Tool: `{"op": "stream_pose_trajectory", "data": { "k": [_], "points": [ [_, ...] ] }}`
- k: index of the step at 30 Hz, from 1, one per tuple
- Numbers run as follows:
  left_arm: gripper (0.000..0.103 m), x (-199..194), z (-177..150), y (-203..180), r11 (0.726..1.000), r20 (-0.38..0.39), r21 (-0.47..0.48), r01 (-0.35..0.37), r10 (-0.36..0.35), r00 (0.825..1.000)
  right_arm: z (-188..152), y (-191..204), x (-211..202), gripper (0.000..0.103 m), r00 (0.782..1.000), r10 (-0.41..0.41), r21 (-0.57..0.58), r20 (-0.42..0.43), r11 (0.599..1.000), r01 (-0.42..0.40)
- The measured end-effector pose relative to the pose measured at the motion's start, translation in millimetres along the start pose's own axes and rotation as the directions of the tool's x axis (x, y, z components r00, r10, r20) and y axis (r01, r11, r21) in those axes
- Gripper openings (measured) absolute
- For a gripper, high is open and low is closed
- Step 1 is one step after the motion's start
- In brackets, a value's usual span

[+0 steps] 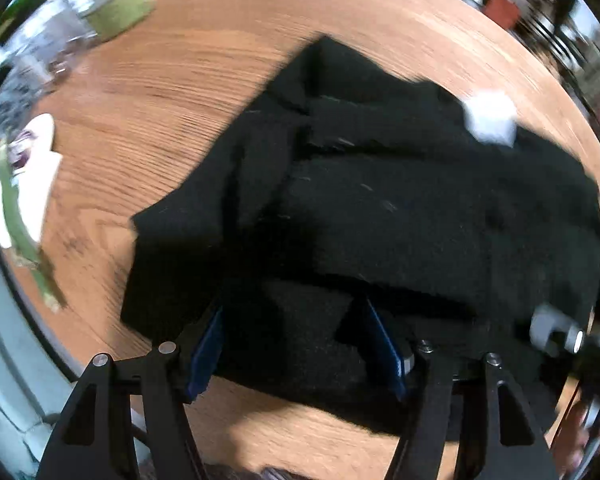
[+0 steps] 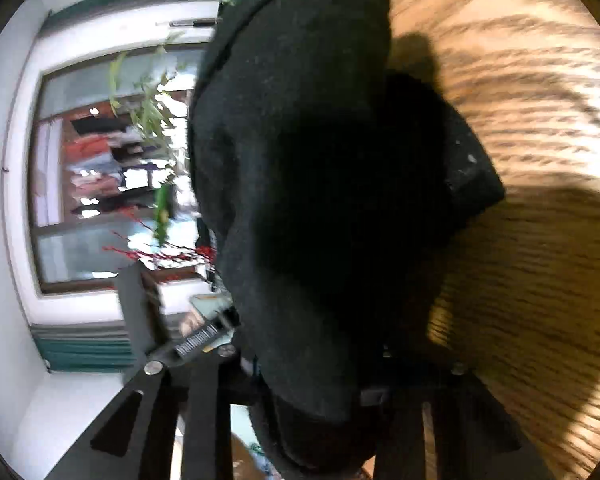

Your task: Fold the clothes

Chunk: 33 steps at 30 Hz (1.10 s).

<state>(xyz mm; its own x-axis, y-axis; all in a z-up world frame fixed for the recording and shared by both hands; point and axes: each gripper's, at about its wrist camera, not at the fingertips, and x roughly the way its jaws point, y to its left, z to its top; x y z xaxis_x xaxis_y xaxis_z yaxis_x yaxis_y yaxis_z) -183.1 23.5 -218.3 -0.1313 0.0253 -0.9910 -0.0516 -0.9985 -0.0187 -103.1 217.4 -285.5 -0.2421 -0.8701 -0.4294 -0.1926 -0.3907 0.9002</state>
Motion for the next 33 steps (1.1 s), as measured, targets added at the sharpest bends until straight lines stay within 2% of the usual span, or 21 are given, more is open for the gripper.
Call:
{"op": "stream_pose_trajectory", "data": {
  "k": [3,6,8,9,10,11,12,14,16,17,18,19,20,21,22,24,25,27,29,30,33],
  "points": [
    [0.067,-1,-16,-42,0.993,-0.027,0.08,0.082,-0.08,0.996,2,22,-37,0.029,0.995,-0.076,-0.08,0.068,0.993,0.081],
    [0.067,-6,-25,-98,0.941,-0.057,0.093,0.325,-0.321,0.945,0,66,-92,0.027,0.962,-0.193,-0.202,0.193,0.952,0.232],
    [0.066,-12,-26,-136,0.831,-0.05,0.069,0.551,-0.549,0.834,-13,118,-128,0.027,0.9,-0.287,-0.328,0.327,0.859,0.394],
    [0.066,-13,-26,-151,0.735,-0.034,0.045,0.676,-0.676,0.736,-22,142,-139,0.028,0.867,-0.32,-0.379,0.381,0.801,0.463],
    [0.066,-12,-27,-161,0.582,-0.029,-0.012,0.813,-0.813,0.582,-36,170,-148,0.028,0.823,-0.358,-0.438,0.441,0.715,0.546],
    [0.066,-8,-29,-161,0.461,-0.033,-0.081,0.884,-0.887,0.46,-48,191,-153,0.028,0.79,-0.378,-0.476,0.482,0.644,0.599],
    [0.066,-6,-32,-157,0.398,-0.036,-0.122,0.909,-0.917,0.397,-55,210,-150,0.028,0.777,-0.381,-0.507,0.502,0.598,0.621],
    [0.066,-6,-50,-123,0.397,-0.048,-0.19,0.898,-0.917,0.396,-73,237,-132,0.028,0.738,-0.425,-0.537,0.524,0.507,0.674],
    [0.066,-13,-68,-72,0.543,-0.065,-0.156,0.825,-0.839,0.54,-81,242,-100,0.033,0.722,-0.481,-0.539,0.497,0.481,0.691],
    [0.066,-20,-78,-38,0.583,-0.02,-0.162,0.796,-0.809,0.588,-91,230,-87,0.035,0.72,-0.513,-0.554,0.468,0.464,0.691],
    [0.066,-26,-87,-3,0.621,0.024,-0.17,0.765,-0.773,0.633,-103,215,-77,0.042,0.733,-0.529,-0.585,0.427,0.457,0.67],
    [0.067,-33,-96,31,0.657,0.067,-0.18,0.732,-0.734,0.676,-113,206,-65,0.053,0.774,-0.52,-0.631,0.361,0.474,0.614],
    [0.067,-39,-106,66,0.691,0.11,-0.193,0.697,-0.69,0.715,-124,197,-53,0.053,0.809,-0.51,-0.672,0.293,0.492,0.554],
    [0.067,-42,-111,89,0.701,0.15,-0.236,0.673,-0.658,0.738,-132,189,-45,0.051,0.846,-0.485,-0.698,0.221,0.527,0.485],
    [0.067,-45,-116,113,0.707,0.187,-0.28,0.65,-0.623,0.759,-133,185,-48,0.051,0.886,-0.433,-0.69,0.164,0.592,0.417],
    [0.067,-46,-125,139,0.69,0.237,-0.328,0.646,-0.602,0.763,-128,181,-70,0.053,0.931,-0.336,-0.635,0.145,0.689,0.348],
    [0.068,-46,-126,138,0.693,0.237,-0.326,0.643,-0.598,0.765,-124,180,-88,0.059,0.933,-0.301,-0.609,0.196,0.709,0.357],
    [0.068,-46,-127,137,0.7,0.237,-0.322,0.637,-0.592,0.77,-116,175,-130,0.072,0.899,-0.279,-0.55,0.337,0.716,0.429],
    [0.068,-45,-119,121,0.725,0.202,-0.291,0.625,-0.592,0.78,-113,165,-173,0.075,0.823,-0.306,-0.456,0.479,0.714,0.531],
    [0.068,-44,-114,112,0.734,0.181,-0.272,0.622,-0.596,0.782,-111,155,-190,0.077,0.799,-0.325,-0.413,0.507,0.721,0.556],
    [0.068,-39,-108,76,0.734,0.096,-0.221,0.642,-0.639,0.763,-113,122,-208,0.079,0.79,-0.361,-0.324,0.496,0.767,0.554]
  ]
}}
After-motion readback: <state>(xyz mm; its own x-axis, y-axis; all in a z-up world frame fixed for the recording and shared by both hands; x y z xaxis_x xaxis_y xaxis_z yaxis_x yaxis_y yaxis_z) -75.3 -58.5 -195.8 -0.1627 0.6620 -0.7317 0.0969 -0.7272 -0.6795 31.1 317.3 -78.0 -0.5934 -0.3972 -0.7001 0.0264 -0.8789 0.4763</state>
